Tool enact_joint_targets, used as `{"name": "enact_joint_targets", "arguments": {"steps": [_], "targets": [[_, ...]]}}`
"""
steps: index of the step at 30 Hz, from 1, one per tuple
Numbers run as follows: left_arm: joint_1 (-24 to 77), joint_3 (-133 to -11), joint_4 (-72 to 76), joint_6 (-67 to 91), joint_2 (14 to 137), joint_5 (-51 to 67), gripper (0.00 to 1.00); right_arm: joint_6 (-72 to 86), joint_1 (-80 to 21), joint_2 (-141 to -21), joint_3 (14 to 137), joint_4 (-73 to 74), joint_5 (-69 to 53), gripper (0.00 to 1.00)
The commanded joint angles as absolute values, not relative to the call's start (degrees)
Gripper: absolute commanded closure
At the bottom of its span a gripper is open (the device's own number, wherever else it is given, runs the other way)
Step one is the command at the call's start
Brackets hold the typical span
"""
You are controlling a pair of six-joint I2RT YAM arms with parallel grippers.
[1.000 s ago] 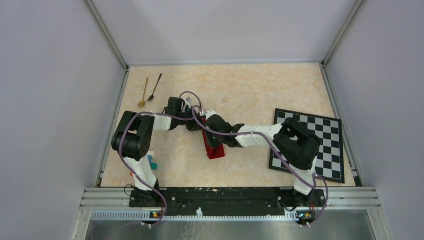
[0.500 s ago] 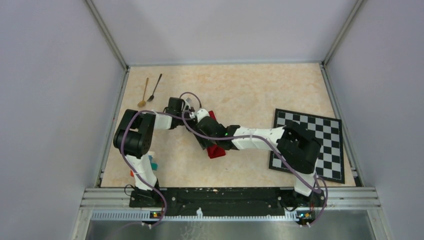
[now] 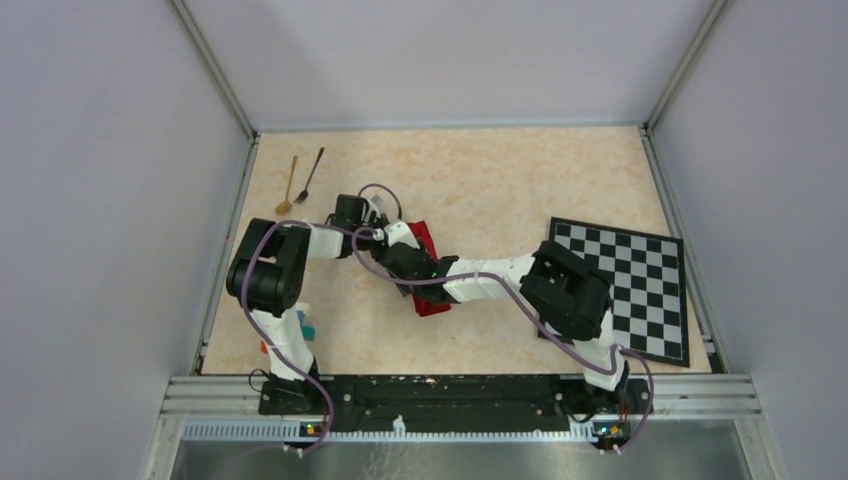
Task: Fold the napkin into a case and place the utensils inside
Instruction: Pick up the smaller rectangle-folded napkin from the center of the board.
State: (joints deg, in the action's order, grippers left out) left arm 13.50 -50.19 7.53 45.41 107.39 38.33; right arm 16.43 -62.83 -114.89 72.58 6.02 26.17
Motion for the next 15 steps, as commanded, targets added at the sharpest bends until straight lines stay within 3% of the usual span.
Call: {"name": "enact_joint_targets", "arguments": {"steps": [1,5,8,11,15], "targets": [[12.4,-49.4,6.1,42.9,108.7,32.3,1.0,18.9,-64.6,-118.6,76.3,7.7,32.8,0.49],[12.4,-49.7,6.0,42.8,108.7,32.2,1.0,22.2,-65.2,-121.7,77.4,10.4,35.0,0.59],[12.3,-50.0,5.5,42.6,108.2,32.4,1.0,25.0,-64.9,-121.7,75.9,9.9,35.3,0.75],[12.1,-50.4,4.8,42.1,105.9,33.3,0.99,24.6,-64.5,-118.7,71.7,3.9,32.0,0.98],[11.1,-51.0,2.3,41.2,99.8,34.2,0.73,22.1,-64.1,-113.7,67.2,-3.9,26.5,1.0]]}}
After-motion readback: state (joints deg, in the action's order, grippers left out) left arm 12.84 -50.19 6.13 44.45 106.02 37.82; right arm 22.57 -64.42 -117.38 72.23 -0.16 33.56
